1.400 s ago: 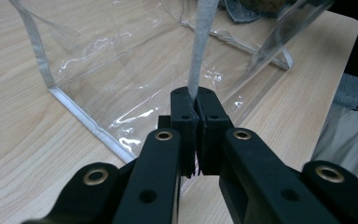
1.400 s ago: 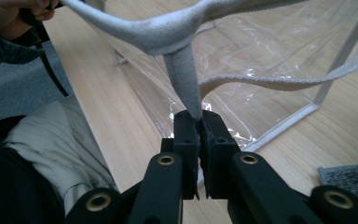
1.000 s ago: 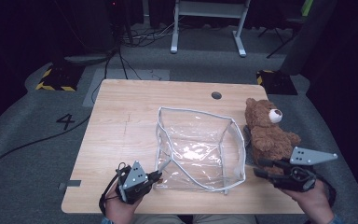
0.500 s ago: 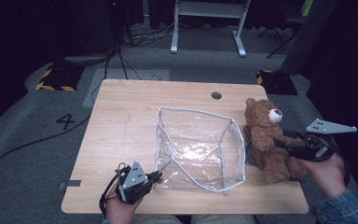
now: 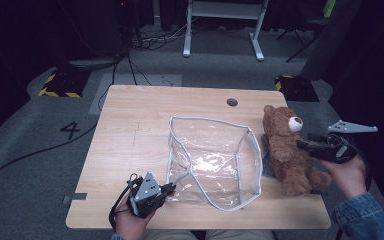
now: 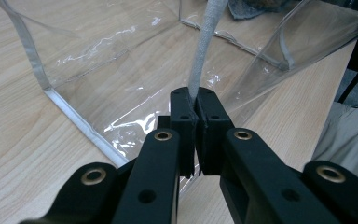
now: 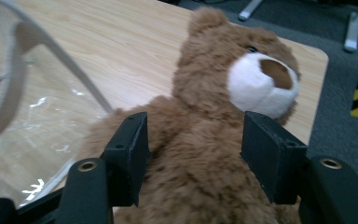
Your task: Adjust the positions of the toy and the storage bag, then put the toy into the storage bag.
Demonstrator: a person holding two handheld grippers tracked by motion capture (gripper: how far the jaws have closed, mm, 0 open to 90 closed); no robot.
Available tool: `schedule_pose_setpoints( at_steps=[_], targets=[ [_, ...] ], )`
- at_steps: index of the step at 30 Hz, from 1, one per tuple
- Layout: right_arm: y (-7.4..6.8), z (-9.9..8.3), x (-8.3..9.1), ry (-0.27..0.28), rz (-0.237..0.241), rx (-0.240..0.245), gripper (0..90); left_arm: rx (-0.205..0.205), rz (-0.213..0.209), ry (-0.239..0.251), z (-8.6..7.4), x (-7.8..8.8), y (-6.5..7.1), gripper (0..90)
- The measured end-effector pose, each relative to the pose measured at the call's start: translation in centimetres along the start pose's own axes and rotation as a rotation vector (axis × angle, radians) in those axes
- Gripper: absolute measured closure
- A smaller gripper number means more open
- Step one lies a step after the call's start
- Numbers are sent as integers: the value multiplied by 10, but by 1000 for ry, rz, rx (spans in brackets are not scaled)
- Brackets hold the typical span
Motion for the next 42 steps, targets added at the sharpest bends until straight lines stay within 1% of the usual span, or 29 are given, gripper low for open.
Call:
schedule_pose_setpoints(
  at_steps=[2, 5, 6, 9, 10, 12, 13, 14, 16, 19, 20, 23, 26, 28, 29, 31, 32, 33, 35, 36, 39, 42],
  targets=[
    [6, 0, -4, -7, -5, -17, 419, -5, 5, -2, 0, 0, 0, 867],
    [15, 1, -11, -24, -16, -23, 413, -7, 11, 0, 0, 1, 0, 866],
    [16, 0, -12, -29, -15, -27, 411, -3, 6, 1, -1, 1, 1, 866],
    [24, 1, -19, -34, -22, -54, 387, 0, 6, 5, -1, 2, 0, 866],
    [26, 1, -21, -35, -23, -55, 382, 1, 6, 7, -2, 2, 1, 866],
    [32, 1, -28, -48, -19, -82, 373, 0, 7, 2, -2, 2, 2, 865],
    [34, 1, -31, -56, -10, -92, 365, 2, 8, 3, -2, 2, 2, 864],
    [36, 0, -36, -70, 9, -109, 344, 0, 7, 2, -2, 2, 3, 864],
    [40, -1, -45, -100, 38, -136, 331, 3, 9, 3, -2, 2, 2, 863],
    [41, 2, -53, -108, 61, -160, 328, 3, 12, 1, -3, 3, 3, 863],
    [41, 3, -57, -119, 65, -160, 321, 3, 12, 2, -3, 3, 3, 863],
    [37, 1, -72, -186, 87, -169, 298, 5, 10, 0, -5, 4, 4, 863],
    [34, 1, -82, -222, 124, -188, 289, 5, 13, 3, -6, 5, 5, 863],
    [30, 0, -87, -260, 158, -197, 294, 5, 10, 1, -7, 5, 6, 863],
    [26, 1, -89, -282, 175, -199, 310, 4, 14, 1, -7, 6, 5, 863],
    [21, 2, -90, -316, 182, -166, 380, 5, 15, -1, -7, 6, 6, 863],
    [17, 4, -89, -328, 168, -137, 442, 6, 16, -1, -7, 6, 5, 863],
    [15, 5, -89, -331, 154, -119, 488, 7, 17, -2, -8, 6, 5, 863],
    [11, 7, -87, -322, 126, -96, 597, 11, 19, -4, -8, 6, 5, 864],
    [9, 8, -86, -308, 114, -83, 642, 12, 15, -6, -8, 6, 5, 864],
    [4, 9, -79, -273, 107, -69, 708, 9, 17, -9, -8, 6, 4, 865],
    [-1, 10, -69, -231, 102, -46, 743, 9, 21, -11, -7, 5, 4, 864]
  ],
)
Point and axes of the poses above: each handheld gripper's, and its own axes: x roughly backward along the jaws, z roughly out of its top, y roughly to its right, the point moved 8 cm from there along -x, roughly forward along the jaws, and after that the axes turned 14 degrees about -y, right-handed, at the moved point
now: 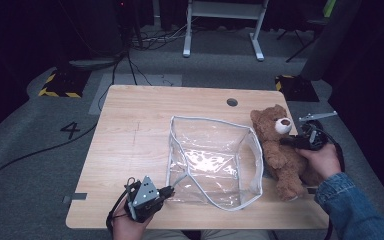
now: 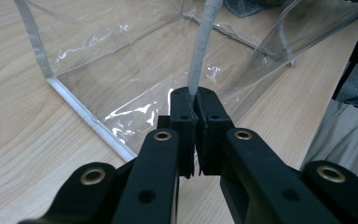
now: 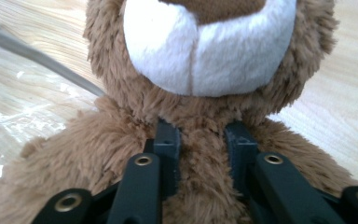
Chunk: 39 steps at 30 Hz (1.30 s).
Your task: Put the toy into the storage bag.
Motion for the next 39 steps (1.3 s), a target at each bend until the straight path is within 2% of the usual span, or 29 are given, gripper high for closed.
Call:
schedule_pose_setpoints(
  at_steps=[2, 5, 7, 13, 15, 16, 18, 20, 25, 32, 39],
  targets=[
    [-4, -1, 7, 31, -1, 18, 756, 3, -2, 8, 2, 1, -1, 826],
    [-9, -1, 19, 93, -14, 39, 768, 18, -59, 34, 7, 5, 1, 683],
    [-14, 0, 29, 133, -12, 45, 771, 8, -60, 33, 12, 6, 1, 620],
    [-30, 5, 58, 214, 2, 90, 774, -22, -66, 29, 25, 5, 4, 565],
    [-35, 7, 68, 241, 3, 105, 775, -34, -67, 25, 29, 4, 5, 589],
    [-37, 8, 72, 256, 3, 111, 776, -39, -47, 17, 30, 3, 5, 617],
    [-42, 10, 83, 292, 7, 129, 778, -45, 3, 4, 29, 3, 3, 779],
    [-47, 12, 93, 329, 15, 148, 781, -44, -2, 10, 28, 5, 1, 862],
    [-64, 17, 115, 398, 48, 189, 785, -14, -19, 28, 25, 7, 1, 872],
    [-91, 27, 151, 481, 84, 250, 789, 30, -67, 67, 21, 9, -2, 873],
    [-120, 36, 172, 522, 134, 330, 800, 21, -65, 64, 20, 10, -2, 873]
  ],
)
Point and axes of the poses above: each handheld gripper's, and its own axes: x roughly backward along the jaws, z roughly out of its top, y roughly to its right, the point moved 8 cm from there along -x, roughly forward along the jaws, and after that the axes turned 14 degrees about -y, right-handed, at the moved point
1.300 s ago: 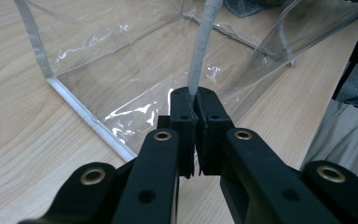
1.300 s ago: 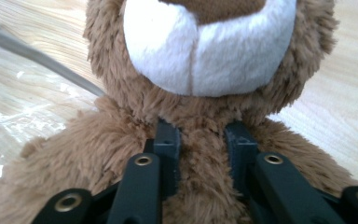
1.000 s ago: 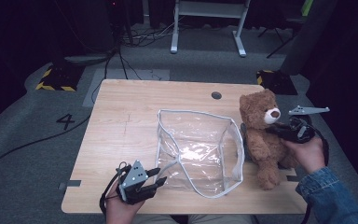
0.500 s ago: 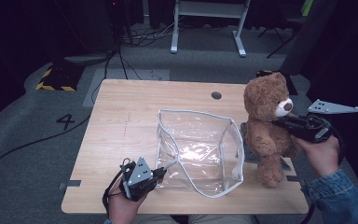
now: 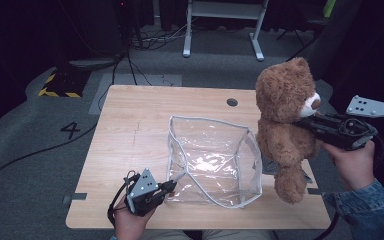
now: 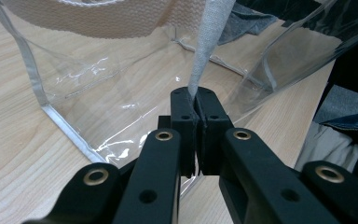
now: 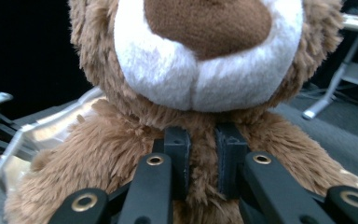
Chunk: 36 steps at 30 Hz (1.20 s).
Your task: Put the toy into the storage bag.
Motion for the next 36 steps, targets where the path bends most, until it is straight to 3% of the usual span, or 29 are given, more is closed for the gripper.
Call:
schedule_pose_setpoints(
  at_steps=[2, 13, 20, 23, 29, 36],
  targets=[
    [-6, 6, 1, 15, 12, 31, 806, 1, 1, 0, 0, 0, 0, 873],
    [-41, 30, -9, 10, 107, 100, 853, -7, 2, -4, 0, 0, 0, 872],
    [-65, 47, -18, 46, 168, 160, 858, -11, -1, -6, 0, 0, 0, 872],
    [-76, 54, -26, 62, 210, 184, 859, -11, 0, -6, 0, 0, 0, 872],
    [-91, 62, -45, 69, 249, 228, 859, -11, 3, -3, 0, 0, 0, 873],
    [-108, 65, -70, 49, 301, 229, 859, -16, 3, -6, 0, 0, -1, 872]
  ],
)
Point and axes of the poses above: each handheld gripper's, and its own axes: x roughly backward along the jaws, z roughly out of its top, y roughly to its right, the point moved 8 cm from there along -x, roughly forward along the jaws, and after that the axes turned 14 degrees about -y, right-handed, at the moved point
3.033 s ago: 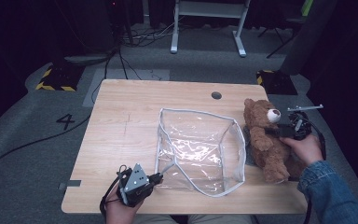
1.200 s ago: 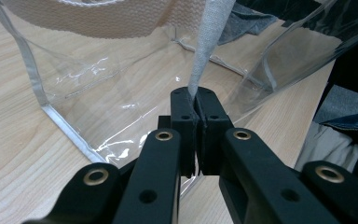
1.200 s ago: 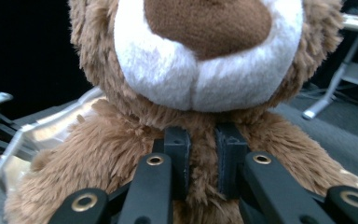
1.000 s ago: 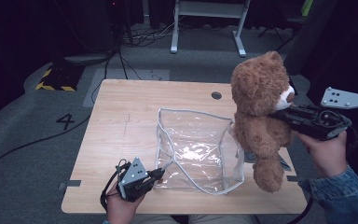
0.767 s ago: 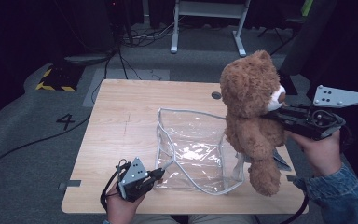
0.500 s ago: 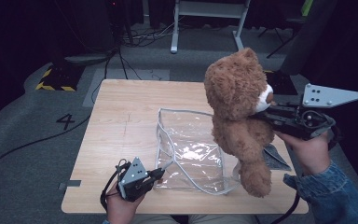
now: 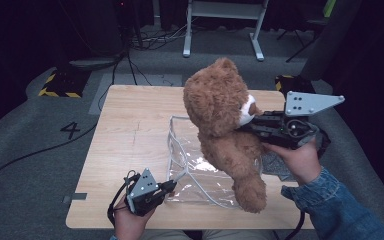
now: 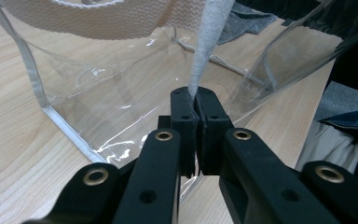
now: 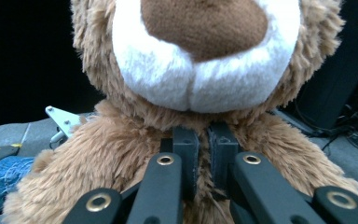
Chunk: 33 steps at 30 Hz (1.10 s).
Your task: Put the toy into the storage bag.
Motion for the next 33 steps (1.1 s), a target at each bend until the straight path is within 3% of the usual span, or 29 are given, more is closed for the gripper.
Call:
schedule_pose_setpoints(
  at_steps=[10, 16, 24, 33],
  targets=[
    [-13, 7, -33, -24, 52, 41, 858, -4, 2, -2, 0, 0, 0, 872],
    [-19, 6, -54, -39, 82, 35, 858, 1, -6, 2, -1, 0, 0, 872],
    [-10, 1, -71, -72, 38, 53, 857, 2, -3, 7, -1, 0, 0, 873],
    [-7, -17, -89, -135, 40, 68, 855, 5, 1, 6, -1, -1, 1, 872]
  ],
)
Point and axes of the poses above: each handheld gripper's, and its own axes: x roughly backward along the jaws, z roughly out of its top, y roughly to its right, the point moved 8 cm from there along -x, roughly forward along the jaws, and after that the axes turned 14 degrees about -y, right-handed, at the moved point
